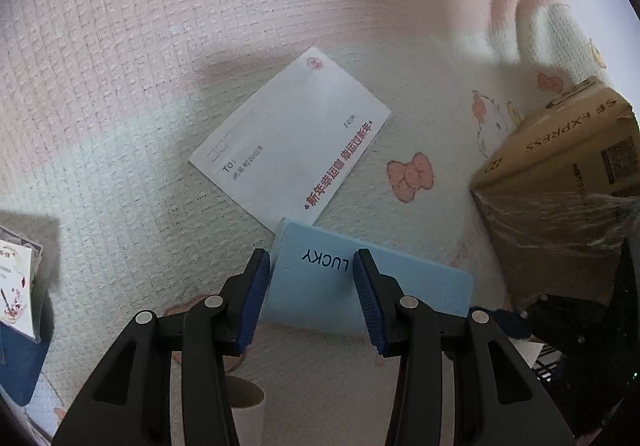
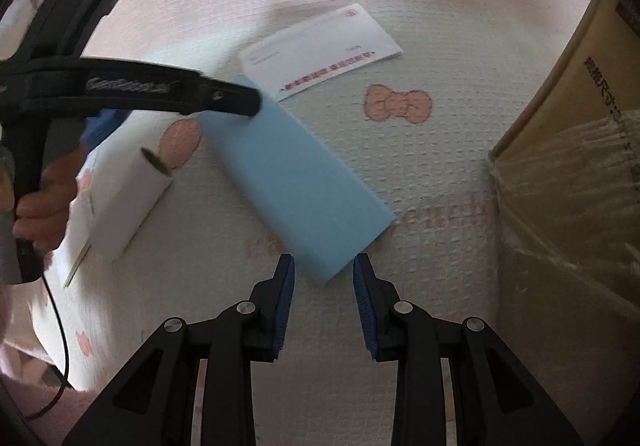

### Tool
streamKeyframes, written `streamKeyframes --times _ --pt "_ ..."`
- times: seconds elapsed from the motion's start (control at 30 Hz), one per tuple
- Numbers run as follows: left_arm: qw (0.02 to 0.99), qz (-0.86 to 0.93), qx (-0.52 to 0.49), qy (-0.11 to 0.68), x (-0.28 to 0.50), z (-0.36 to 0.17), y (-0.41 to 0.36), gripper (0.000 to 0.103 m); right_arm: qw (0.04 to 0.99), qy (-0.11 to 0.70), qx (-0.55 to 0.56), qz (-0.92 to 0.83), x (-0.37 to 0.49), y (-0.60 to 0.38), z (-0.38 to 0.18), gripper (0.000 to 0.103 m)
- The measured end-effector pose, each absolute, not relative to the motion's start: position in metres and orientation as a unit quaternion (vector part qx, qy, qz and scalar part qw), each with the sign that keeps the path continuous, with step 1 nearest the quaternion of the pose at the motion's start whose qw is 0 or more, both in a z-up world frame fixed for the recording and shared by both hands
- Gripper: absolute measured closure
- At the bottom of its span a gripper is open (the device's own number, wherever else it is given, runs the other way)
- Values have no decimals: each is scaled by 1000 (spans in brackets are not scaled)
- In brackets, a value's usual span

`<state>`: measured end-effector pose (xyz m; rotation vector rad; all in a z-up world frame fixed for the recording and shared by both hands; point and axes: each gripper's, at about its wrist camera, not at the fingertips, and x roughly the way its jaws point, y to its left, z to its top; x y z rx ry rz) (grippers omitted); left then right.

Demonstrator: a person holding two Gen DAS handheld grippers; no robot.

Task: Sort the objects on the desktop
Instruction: 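Position both open tools around the light-blue LUCKY glasses case, then close both tools on the LUCKY case from either side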

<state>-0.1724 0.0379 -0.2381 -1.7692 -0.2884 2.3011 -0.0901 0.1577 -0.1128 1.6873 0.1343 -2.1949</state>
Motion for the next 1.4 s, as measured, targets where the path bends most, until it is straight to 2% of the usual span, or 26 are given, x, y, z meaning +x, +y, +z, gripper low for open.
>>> streamKeyframes --times 0.13,0.27,0.37,0.57,0.7,0.87,0.97,1.03,1.17,1.4 --pt "93 781 -603 -134 -172 -232 23 56 182 50 593 -783 -92 159 -101 75" --pt "70 783 -589 -188 -162 -223 5 55 165 50 579 -797 -101 164 -91 69" --pt "70 772 -591 -225 -148 -223 2 55 156 41 575 -802 -112 164 -90 68" --pt "80 739 -612 -269 -124 -244 20 55 155 40 554 -817 -126 167 -88 68" --pt "71 714 -612 -332 -111 -266 28 55 165 32 539 -825 -137 163 -96 68" --pt "67 723 -603 -330 -114 -269 33 56 166 66 539 -823 -136 158 -102 68" --pt "68 718 -603 -341 -120 -273 30 60 168 74 556 -811 -135 157 -110 69" --pt "72 716 -600 -350 -124 -273 27 66 183 61 562 -805 -133 158 -111 69" --pt "82 715 -606 -340 -133 -272 22 67 203 38 589 -781 -132 158 -115 68" --pt "98 742 -608 -263 -150 -258 25 69 203 13 619 -759 -123 153 -117 68"
